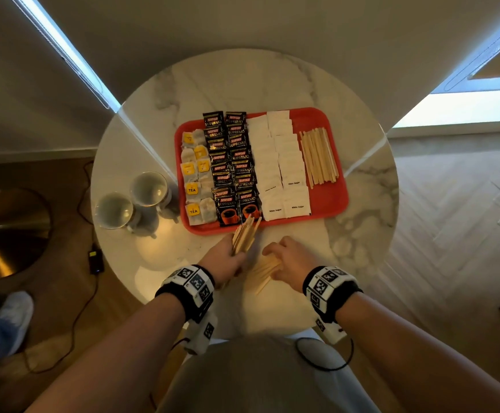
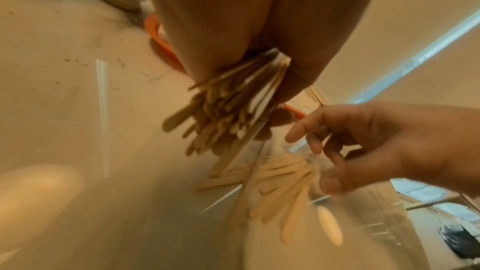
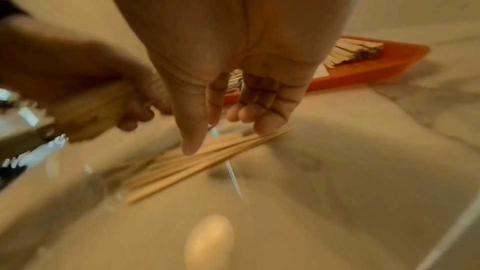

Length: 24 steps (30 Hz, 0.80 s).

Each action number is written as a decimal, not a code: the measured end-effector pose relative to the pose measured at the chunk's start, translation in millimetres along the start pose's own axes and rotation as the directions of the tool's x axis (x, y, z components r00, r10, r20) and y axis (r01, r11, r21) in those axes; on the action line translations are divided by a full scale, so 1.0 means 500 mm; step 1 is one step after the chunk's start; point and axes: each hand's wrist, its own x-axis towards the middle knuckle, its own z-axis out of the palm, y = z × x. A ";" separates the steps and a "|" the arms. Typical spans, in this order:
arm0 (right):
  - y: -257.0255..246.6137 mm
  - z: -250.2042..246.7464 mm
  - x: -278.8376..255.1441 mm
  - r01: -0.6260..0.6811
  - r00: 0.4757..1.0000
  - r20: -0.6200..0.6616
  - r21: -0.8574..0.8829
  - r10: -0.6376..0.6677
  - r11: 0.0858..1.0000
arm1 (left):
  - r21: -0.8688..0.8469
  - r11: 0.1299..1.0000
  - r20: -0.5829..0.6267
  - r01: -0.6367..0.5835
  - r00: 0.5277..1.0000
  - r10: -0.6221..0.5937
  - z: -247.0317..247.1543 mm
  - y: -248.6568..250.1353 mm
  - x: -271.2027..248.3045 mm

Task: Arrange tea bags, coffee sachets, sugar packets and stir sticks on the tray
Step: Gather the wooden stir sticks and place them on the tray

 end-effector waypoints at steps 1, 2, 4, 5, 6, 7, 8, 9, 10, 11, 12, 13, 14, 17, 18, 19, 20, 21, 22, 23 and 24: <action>0.000 0.006 0.002 0.030 0.999 -0.010 -0.075 -0.031 0.997 | -0.049 0.999 -0.008 -0.009 1.000 0.008 -0.005 -0.001 -0.002; -0.001 0.011 0.003 0.060 0.997 -0.030 -0.132 -0.064 0.989 | -0.086 0.996 -0.013 -0.012 1.000 0.011 -0.010 -0.001 -0.003; 0.001 0.020 0.005 0.106 0.989 -0.075 -0.208 -0.124 0.972 | -0.163 0.986 -0.018 -0.020 1.000 0.017 -0.018 0.003 -0.003; 0.003 0.023 0.006 0.117 0.986 -0.090 -0.236 -0.142 0.965 | -0.202 0.979 -0.019 -0.014 1.000 0.011 -0.021 0.005 -0.002; 0.005 0.022 0.006 0.120 0.984 -0.097 -0.262 -0.150 0.957 | -0.231 0.973 -0.020 -0.005 1.000 0.000 -0.023 0.007 -0.002; 0.008 0.022 0.006 0.121 0.983 -0.102 -0.285 -0.155 0.951 | -0.249 0.968 -0.026 -0.005 1.000 -0.002 -0.025 0.008 -0.001; 0.012 0.021 0.007 0.123 0.982 -0.100 -0.297 -0.159 0.947 | -0.263 0.965 -0.037 -0.011 0.999 0.001 -0.026 0.009 0.000; 0.015 0.022 0.007 0.128 0.982 -0.095 -0.297 -0.162 0.946 | -0.280 0.960 -0.047 -0.016 0.999 0.003 -0.028 0.010 -0.001; 0.016 0.021 0.006 0.130 0.983 -0.085 -0.296 -0.162 0.946 | -0.298 0.954 -0.059 -0.020 0.998 0.003 -0.030 0.008 0.001; 0.018 0.023 0.006 0.135 0.983 -0.077 -0.303 -0.165 0.943 | -0.309 0.951 -0.068 -0.022 0.998 0.001 -0.032 0.009 0.002; 0.020 0.024 0.005 0.143 0.982 -0.069 -0.321 -0.173 0.936 | -0.314 0.949 -0.075 -0.024 0.997 0.000 -0.033 0.008 0.002; 0.022 0.027 0.006 0.155 0.980 -0.063 -0.347 -0.188 0.925 | -0.310 0.951 -0.082 -0.019 0.997 -0.007 -0.035 0.007 0.003; 0.022 0.029 0.005 0.165 0.978 -0.054 -0.374 -0.199 0.912 | -0.309 0.951 -0.088 -0.014 0.996 -0.014 -0.036 0.004 0.005; 0.022 0.037 0.005 0.181 0.976 -0.029 -0.449 -0.216 0.875 | -0.328 0.944 -0.107 -0.019 0.994 -0.017 -0.042 -0.003 0.004; 0.020 0.038 0.003 0.188 0.976 -0.010 -0.461 -0.217 0.867 | -0.337 0.941 -0.113 -0.022 0.993 -0.017 -0.042 -0.007 0.005; 0.021 0.041 0.002 0.204 0.973 0.005 -0.469 -0.229 0.859 | -0.342 0.939 -0.118 -0.021 0.993 -0.021 -0.043 -0.009 0.005; 0.025 0.044 0.002 0.222 0.968 0.006 -0.478 -0.250 0.850 | -0.347 0.938 -0.120 -0.021 0.992 -0.022 -0.043 -0.011 0.004; 0.029 0.046 0.001 0.238 0.961 -0.008 -0.486 -0.277 0.841 | -0.350 0.937 -0.124 -0.022 0.992 -0.023 -0.042 -0.011 0.003; 0.031 0.046 -0.002 0.243 0.956 -0.024 -0.489 -0.291 0.838 | -0.353 0.935 -0.127 -0.025 0.992 -0.022 -0.042 -0.012 0.002; 0.032 0.048 -0.004 0.241 0.958 -0.021 -0.487 -0.287 0.840 | -0.358 0.933 -0.130 -0.029 0.991 -0.019 -0.042 -0.013 0.000; 0.031 0.050 -0.004 0.240 0.960 -0.008 -0.489 -0.280 0.839 | -0.366 0.930 -0.133 -0.033 0.991 -0.017 -0.041 -0.015 0.000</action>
